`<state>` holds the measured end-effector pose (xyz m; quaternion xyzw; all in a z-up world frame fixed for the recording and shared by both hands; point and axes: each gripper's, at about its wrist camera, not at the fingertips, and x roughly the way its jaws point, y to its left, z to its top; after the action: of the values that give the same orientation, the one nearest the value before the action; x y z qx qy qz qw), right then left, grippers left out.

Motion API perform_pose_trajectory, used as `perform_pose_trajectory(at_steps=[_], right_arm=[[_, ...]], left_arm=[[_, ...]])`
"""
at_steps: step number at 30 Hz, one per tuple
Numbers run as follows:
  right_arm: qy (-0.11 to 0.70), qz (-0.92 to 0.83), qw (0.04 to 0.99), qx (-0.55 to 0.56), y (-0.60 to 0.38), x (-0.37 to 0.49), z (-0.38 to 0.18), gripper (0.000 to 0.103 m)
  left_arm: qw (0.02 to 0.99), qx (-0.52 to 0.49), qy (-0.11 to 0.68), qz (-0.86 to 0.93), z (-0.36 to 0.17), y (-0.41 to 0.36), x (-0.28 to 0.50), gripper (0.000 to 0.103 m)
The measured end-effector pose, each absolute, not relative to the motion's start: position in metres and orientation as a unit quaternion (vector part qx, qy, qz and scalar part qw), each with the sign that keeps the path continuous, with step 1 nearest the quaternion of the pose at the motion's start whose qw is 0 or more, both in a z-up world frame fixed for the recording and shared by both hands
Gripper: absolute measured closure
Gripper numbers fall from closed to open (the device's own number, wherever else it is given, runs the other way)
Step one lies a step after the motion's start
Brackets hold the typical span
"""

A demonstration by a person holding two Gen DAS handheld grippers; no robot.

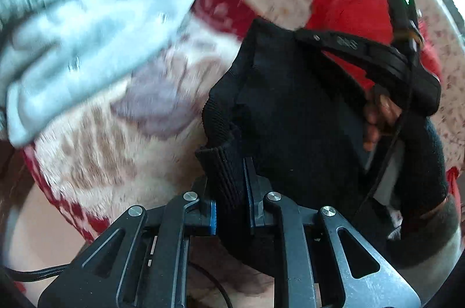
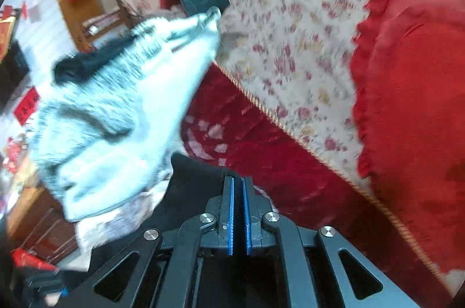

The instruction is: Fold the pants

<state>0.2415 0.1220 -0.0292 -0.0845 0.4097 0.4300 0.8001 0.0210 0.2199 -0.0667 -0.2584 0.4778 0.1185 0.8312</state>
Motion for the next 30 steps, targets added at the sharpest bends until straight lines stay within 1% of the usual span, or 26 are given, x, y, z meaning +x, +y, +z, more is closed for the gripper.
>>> perform_pose_trajectory(at_steps=[2,3,4,5,6,7,9,12,15,17,20,21,25,30], right_arm=[[0.453,0.414,0.785,-0.092,0.136,0.238,-0.055,0.094],[0.471,0.412,0.775,-0.089,0.136,0.236,-0.060,0.089],[0.476,0.412,0.772,-0.086,0.133,0.232,-0.058,0.084],[0.468,0.421,0.772,-0.086,0.127,0.223,-0.049,0.077],[0.458,0.428,0.774,-0.089,0.119,0.215,-0.040,0.075],[0.445,0.433,0.779,-0.090,0.109,0.206,-0.028,0.074],[0.422,0.433,0.792,-0.084,0.073,0.187,-0.002,0.073],[0.408,0.408,0.814,-0.062,0.014,0.162,0.022,0.072],[0.404,0.349,0.843,-0.072,-0.050,0.139,0.030,0.071],[0.409,0.313,0.853,-0.079,-0.086,0.124,0.027,0.071],[0.429,0.250,0.865,-0.071,-0.152,0.099,0.017,0.071],[0.439,0.229,0.866,-0.067,-0.173,0.092,0.011,0.071],[0.468,0.152,0.870,-0.042,-0.250,0.060,-0.009,0.071],[0.518,0.092,0.850,0.010,-0.315,0.035,-0.050,0.071]], left_arm=[[0.827,-0.258,0.485,0.121,-0.076,0.220,0.020,0.087],[0.829,-0.257,0.482,0.122,-0.076,0.221,0.019,0.085],[0.829,-0.256,0.481,0.123,-0.074,0.221,0.019,0.083],[0.829,-0.257,0.482,0.124,-0.072,0.222,0.019,0.080],[0.828,-0.258,0.482,0.125,-0.070,0.222,0.014,0.079],[0.828,-0.258,0.481,0.127,-0.067,0.223,0.011,0.077],[0.829,-0.259,0.478,0.133,-0.061,0.223,0.010,0.069],[0.833,-0.255,0.470,0.141,-0.052,0.224,-0.002,0.068],[0.840,-0.237,0.467,0.142,-0.042,0.215,-0.011,0.068],[0.845,-0.229,0.463,0.136,-0.034,0.208,-0.017,0.067],[0.855,-0.224,0.453,0.120,-0.023,0.193,-0.019,0.051],[0.859,-0.224,0.448,0.108,-0.018,0.185,-0.020,0.049],[0.866,-0.189,0.457,0.074,-0.014,0.148,-0.012,0.049],[0.863,-0.155,0.480,0.041,-0.029,0.109,0.001,0.049]])
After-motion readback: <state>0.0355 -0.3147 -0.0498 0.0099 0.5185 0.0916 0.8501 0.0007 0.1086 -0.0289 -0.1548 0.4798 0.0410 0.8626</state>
